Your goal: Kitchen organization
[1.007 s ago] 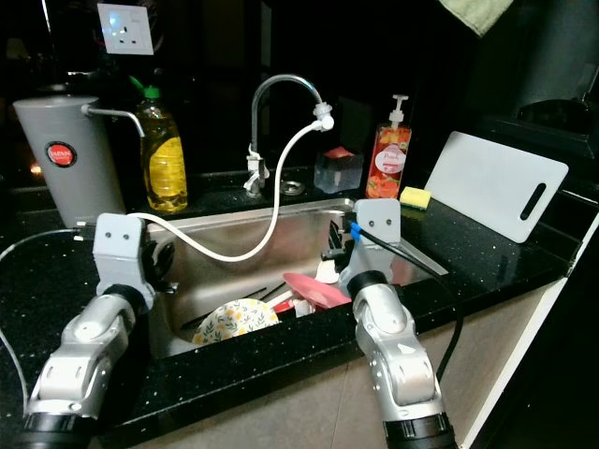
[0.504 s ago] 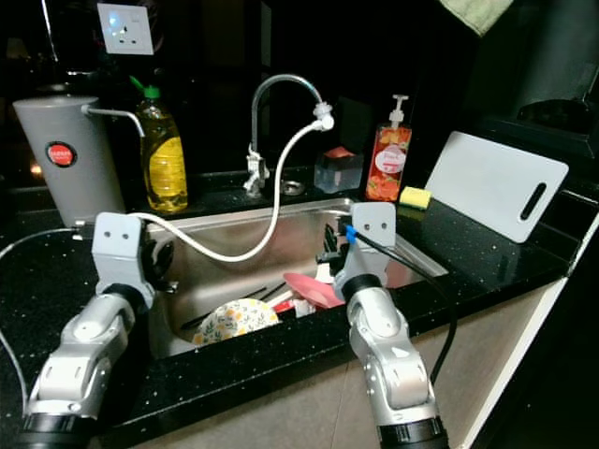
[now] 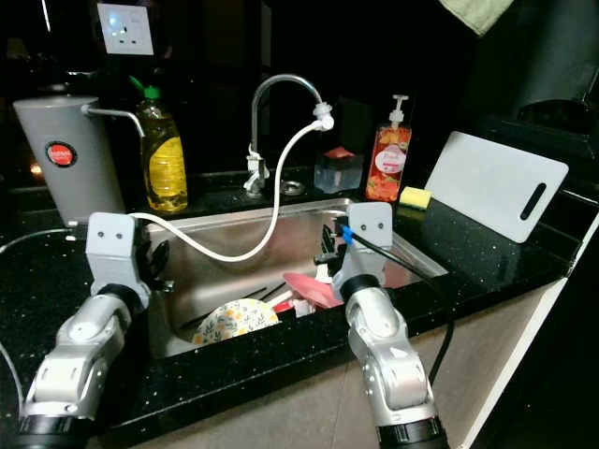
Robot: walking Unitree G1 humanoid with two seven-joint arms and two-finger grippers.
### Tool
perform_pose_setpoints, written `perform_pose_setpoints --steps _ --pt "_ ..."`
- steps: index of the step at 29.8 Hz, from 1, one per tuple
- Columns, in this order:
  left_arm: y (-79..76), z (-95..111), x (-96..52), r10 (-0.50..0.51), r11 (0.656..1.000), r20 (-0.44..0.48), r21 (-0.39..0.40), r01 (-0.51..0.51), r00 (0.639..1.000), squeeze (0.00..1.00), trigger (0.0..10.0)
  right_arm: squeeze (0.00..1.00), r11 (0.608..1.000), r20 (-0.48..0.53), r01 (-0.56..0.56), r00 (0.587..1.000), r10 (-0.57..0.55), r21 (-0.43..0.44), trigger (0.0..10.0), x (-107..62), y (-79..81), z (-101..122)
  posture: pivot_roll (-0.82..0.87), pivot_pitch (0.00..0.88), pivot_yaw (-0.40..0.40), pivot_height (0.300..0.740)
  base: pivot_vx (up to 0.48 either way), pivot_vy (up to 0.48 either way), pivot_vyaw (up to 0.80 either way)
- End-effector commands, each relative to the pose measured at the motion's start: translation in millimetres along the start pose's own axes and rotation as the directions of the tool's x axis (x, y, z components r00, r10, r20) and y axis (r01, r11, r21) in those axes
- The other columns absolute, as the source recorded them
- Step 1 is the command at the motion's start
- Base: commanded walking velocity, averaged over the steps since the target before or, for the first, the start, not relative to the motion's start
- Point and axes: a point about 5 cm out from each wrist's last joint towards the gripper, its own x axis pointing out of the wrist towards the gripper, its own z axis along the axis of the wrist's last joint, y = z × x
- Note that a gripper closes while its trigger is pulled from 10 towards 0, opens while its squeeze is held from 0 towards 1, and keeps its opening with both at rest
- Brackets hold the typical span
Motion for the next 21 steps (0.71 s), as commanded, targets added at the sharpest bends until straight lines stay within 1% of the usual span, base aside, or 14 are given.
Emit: perform_pose_setpoints --steps 1,13,15,21 --pt "0.8 -3.6 -2.9 0.008 1.0 -0.01 -0.012 -0.009 1.0 0.0 10.0 0.0 1.0 -0.006 -0.008 1.0 0.008 -0.005 10.0 1.8 1.4 -1.8 -0.05 0.0 -0.071 0.74 0.0 0.0 0.0" --pt "1.9 -7.9 -3.8 0.012 1.0 -0.021 -0.02 -0.013 1.0 0.0 10.0 0.0 1.0 -0.004 -0.015 1.0 0.015 -0.014 10.0 2.7 -0.1 -1.9 -0.05 0.0 -0.078 0.74 0.0 0.0 0.0" --pt "2.7 -7.0 -3.4 0.014 1.0 -0.018 -0.025 -0.014 1.0 0.0 10.0 0.0 0.999 -0.006 -0.026 1.0 0.026 -0.018 10.0 3.2 1.4 -0.8 -0.06 0.0 -0.099 0.74 0.0 0.0 0.0" --pt "4.2 -6.1 -3.3 0.02 0.999 -0.015 -0.03 -0.02 1.0 0.0 10.0 0.0 0.999 -0.01 -0.042 0.999 0.042 -0.024 10.0 2.6 3.2 -0.7 -0.06 0.0 -0.098 0.74 0.0 0.0 0.0"
